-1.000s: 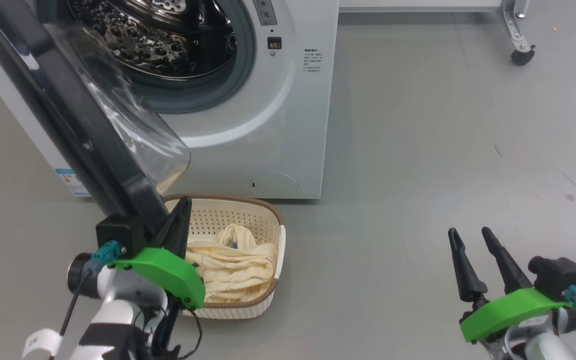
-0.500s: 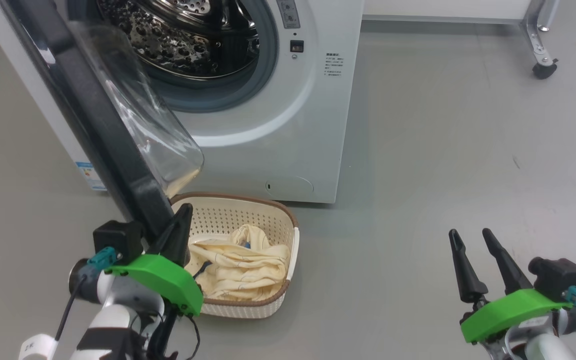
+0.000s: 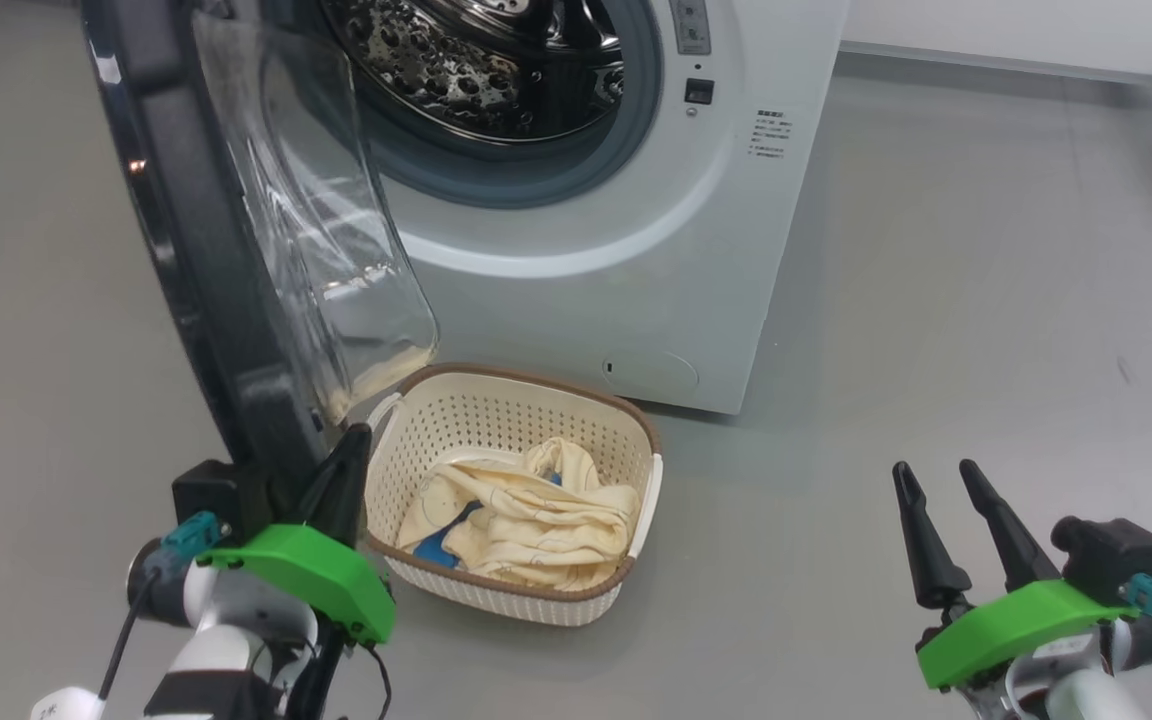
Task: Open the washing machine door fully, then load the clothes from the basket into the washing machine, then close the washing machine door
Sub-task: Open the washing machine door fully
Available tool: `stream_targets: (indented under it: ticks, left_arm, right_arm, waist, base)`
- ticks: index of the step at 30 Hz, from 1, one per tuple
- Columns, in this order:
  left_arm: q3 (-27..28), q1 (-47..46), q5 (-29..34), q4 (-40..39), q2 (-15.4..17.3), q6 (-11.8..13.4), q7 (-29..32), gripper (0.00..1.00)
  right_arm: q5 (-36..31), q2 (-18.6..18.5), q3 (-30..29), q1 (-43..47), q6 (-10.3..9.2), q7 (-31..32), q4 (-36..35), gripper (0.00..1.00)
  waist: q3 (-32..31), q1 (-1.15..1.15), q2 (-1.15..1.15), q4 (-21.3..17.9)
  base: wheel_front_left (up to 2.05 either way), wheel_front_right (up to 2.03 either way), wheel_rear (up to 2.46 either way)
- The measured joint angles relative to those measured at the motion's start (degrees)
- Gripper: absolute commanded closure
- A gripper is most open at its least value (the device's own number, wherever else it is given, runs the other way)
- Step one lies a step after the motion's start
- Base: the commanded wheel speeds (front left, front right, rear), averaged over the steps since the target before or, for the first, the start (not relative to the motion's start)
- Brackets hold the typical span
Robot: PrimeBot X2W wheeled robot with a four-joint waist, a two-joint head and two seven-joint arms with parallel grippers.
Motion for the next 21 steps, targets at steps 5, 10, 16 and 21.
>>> stream_targets:
  ticks: [5,10,16,21]
  left_arm:
    - [0.4,0.1,-0.3,0.1,1.1,0.5,-0.4,1.0]
    - [1.8,0.1,-0.9,0.0,1.5,1.0,-0.9,1.0]
    - [3.5,0.1,-1.5,-0.4,2.4,1.6,-1.6,1.0]
    - [5.5,0.1,-2.8,-0.8,3.2,2.9,-2.5,1.0]
  right_arm:
    - [0.0,0.0,0.4,0.0,0.0,0.0,0.0,0.0]
    - [0.0,0.0,0.6,0.0,0.0,0.0,0.1,0.0]
    - [0.0,0.0,1.0,-0.9,0.0,0.0,0.3,0.0]
    - [0.0,0.0,1.4,-1.8,0.0,0.0,0.5,0.0]
  waist:
    - [0.3,0.0,0.0,2.5]
    - [1.0,0.0,0.0,4.6]
    - [2.4,0.0,0.0,6.3]
    - [3.9,0.01,0.0,7.3]
  base:
    - [0.0,0.0,0.0]
    - [0.0,0.0,0.0]
    - [0.0,0.0,0.0]
    - [0.0,0.0,0.0]
